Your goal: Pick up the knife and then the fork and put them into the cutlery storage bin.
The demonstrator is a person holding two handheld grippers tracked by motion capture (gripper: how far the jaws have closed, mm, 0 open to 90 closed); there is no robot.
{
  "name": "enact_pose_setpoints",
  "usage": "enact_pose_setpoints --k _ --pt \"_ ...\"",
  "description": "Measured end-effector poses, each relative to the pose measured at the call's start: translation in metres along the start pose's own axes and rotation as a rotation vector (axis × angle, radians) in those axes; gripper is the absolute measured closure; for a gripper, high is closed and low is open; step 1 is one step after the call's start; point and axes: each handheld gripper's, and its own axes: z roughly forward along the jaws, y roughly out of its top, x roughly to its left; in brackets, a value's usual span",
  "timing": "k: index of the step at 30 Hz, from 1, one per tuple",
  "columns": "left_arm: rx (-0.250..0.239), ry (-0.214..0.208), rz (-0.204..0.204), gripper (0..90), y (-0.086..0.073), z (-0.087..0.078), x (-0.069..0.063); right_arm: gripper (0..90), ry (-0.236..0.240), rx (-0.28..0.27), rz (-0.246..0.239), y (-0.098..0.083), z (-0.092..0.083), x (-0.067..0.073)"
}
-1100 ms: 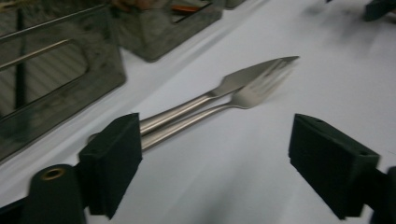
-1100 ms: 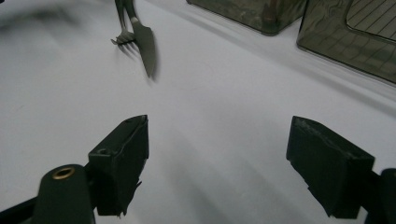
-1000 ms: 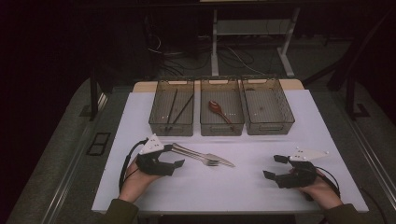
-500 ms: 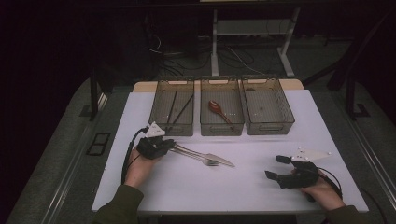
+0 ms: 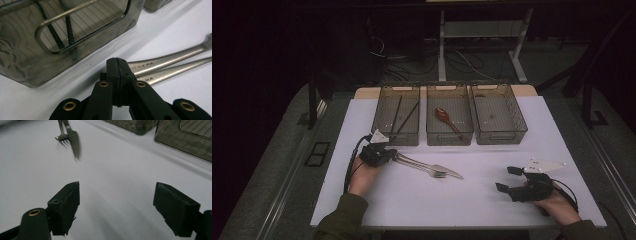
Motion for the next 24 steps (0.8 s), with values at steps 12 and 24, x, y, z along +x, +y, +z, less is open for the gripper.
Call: enact_pose_setpoints --k 12,24 --pt "0.013 -0.008 0.002 88.7 -0.0009 0.002 -0.0008 20.5 -0.003 0.003 -0.001 -0.0002 0.0002 -0.0005" --pt "0.038 -0.018 0.031 88.7 -0.0031 -0.0031 -0.004 20.6 -0.006 0.0 -0.002 -0.0001 -0.0013 -0.0011"
